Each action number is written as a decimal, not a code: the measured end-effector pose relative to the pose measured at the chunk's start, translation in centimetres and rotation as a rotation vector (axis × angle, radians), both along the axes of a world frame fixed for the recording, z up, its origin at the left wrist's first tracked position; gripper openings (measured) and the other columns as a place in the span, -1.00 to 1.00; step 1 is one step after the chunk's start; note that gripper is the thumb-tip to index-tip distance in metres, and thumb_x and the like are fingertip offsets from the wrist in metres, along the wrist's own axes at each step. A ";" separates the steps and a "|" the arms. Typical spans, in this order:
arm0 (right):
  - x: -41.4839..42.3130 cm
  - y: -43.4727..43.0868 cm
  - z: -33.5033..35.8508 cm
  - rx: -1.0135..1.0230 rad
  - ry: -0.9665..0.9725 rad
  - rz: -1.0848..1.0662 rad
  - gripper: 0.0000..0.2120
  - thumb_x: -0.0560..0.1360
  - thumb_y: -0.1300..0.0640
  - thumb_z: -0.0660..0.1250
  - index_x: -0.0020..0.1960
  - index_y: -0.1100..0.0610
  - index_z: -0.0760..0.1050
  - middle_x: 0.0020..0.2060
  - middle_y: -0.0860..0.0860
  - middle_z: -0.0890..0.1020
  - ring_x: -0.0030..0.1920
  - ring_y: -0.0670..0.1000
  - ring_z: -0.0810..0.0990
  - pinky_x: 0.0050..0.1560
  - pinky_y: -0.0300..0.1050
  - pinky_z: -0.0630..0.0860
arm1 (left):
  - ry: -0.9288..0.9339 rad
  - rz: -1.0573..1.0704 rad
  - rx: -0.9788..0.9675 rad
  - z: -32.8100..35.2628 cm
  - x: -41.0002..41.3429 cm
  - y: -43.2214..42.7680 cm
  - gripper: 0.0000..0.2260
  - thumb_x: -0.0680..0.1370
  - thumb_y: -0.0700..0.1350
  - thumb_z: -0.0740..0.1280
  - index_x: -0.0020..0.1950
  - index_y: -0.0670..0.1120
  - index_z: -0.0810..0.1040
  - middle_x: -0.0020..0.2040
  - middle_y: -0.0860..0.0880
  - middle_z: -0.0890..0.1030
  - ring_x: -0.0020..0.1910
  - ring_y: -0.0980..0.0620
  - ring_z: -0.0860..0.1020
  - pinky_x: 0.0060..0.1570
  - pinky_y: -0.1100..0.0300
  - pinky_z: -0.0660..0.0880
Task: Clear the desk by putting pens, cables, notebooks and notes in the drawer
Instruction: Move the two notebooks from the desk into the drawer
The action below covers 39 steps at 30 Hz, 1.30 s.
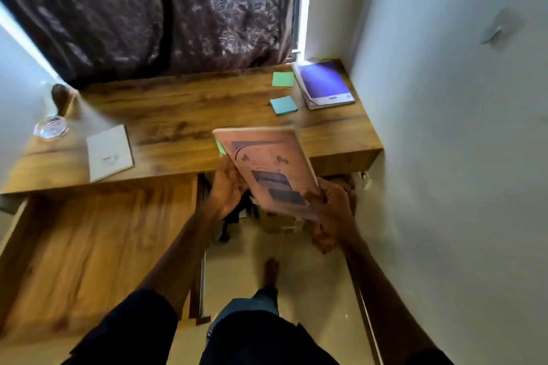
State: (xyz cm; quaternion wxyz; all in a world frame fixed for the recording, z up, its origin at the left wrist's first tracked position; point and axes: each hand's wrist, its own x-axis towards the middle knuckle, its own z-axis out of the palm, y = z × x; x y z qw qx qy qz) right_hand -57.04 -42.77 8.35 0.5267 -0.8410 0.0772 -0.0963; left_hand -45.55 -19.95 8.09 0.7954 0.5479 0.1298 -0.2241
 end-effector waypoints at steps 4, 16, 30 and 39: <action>-0.7 3.7 0.5 0.169 0.045 -0.057 -0.83 0.59 0.09 0.38 0.01 0.21 0.58 -0.14 0.10 0.69 -0.21 -0.10 0.62 -0.18 -0.06 0.57 | -0.060 -0.104 0.290 0.0 -4.9 4.9 -0.67 0.69 0.00 0.18 0.44 -0.06 0.45 0.30 -0.13 0.62 0.26 -0.16 0.59 0.24 -0.19 0.52; -0.3 15.9 -2.5 0.413 0.310 0.100 -0.79 0.63 0.07 0.31 0.20 0.15 0.53 0.12 0.04 0.68 0.06 -0.01 0.68 0.00 -0.05 0.67 | -0.061 -0.015 0.481 0.3 -8.1 18.1 -0.71 0.63 -0.14 0.33 0.35 -0.12 0.50 0.21 -0.12 0.67 0.04 -0.10 0.69 -0.08 0.01 0.66; 5.3 40.1 -7.6 0.309 0.678 0.157 -0.78 0.56 0.26 0.32 0.19 0.11 0.46 0.08 -0.02 0.65 0.03 -0.04 0.65 -0.16 -0.16 0.65 | 0.018 -0.209 0.508 -6.2 -0.7 42.8 -0.75 0.59 -0.20 0.35 0.26 -0.01 0.52 0.11 0.02 0.69 0.04 0.01 0.69 -0.07 0.06 0.66; 8.0 53.6 -10.8 0.200 0.867 0.198 -0.64 0.53 0.13 0.42 0.29 0.14 0.49 0.17 0.03 0.64 0.10 0.05 0.66 0.06 0.01 0.67 | 0.145 -0.296 0.639 -11.9 1.7 58.0 -0.76 0.56 -0.35 0.36 0.20 -0.17 0.55 0.13 -0.10 0.65 0.15 -0.09 0.64 0.11 -0.04 0.63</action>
